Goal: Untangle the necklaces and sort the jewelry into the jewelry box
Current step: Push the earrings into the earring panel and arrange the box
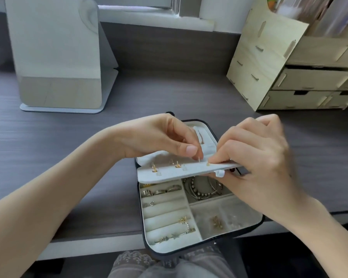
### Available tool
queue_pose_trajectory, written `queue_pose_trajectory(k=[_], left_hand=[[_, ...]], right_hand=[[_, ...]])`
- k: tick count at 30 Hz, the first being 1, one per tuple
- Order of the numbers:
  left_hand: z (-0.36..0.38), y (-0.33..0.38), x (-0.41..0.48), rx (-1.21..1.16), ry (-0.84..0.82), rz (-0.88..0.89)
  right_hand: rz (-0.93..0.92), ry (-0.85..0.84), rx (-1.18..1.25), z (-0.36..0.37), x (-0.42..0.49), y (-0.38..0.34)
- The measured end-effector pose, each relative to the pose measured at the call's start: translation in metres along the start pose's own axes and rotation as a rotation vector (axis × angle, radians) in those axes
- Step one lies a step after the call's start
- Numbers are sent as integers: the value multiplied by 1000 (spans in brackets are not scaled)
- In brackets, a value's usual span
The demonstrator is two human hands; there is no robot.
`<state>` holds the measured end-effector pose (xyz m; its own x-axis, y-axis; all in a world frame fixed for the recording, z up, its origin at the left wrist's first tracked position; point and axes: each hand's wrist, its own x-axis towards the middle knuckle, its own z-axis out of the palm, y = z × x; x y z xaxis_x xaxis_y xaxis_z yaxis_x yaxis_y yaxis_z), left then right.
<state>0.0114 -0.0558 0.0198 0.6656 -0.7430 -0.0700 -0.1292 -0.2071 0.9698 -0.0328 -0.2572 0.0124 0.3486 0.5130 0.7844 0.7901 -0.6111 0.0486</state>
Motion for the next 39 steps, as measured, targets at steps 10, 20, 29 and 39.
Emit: queue_pose_trajectory(k=[10, 20, 29, 39], left_hand=[[2, -9, 4, -129, -52, 64], [1, -5, 1, -76, -37, 67], [4, 0, -1, 3, 42, 130], [2, 5, -3, 203, 51, 199]], right_hand=[[19, 10, -9, 2, 0, 1], [30, 7, -15, 2, 0, 0], [39, 4, 10, 1, 1, -1], [34, 3, 9, 2, -1, 0]])
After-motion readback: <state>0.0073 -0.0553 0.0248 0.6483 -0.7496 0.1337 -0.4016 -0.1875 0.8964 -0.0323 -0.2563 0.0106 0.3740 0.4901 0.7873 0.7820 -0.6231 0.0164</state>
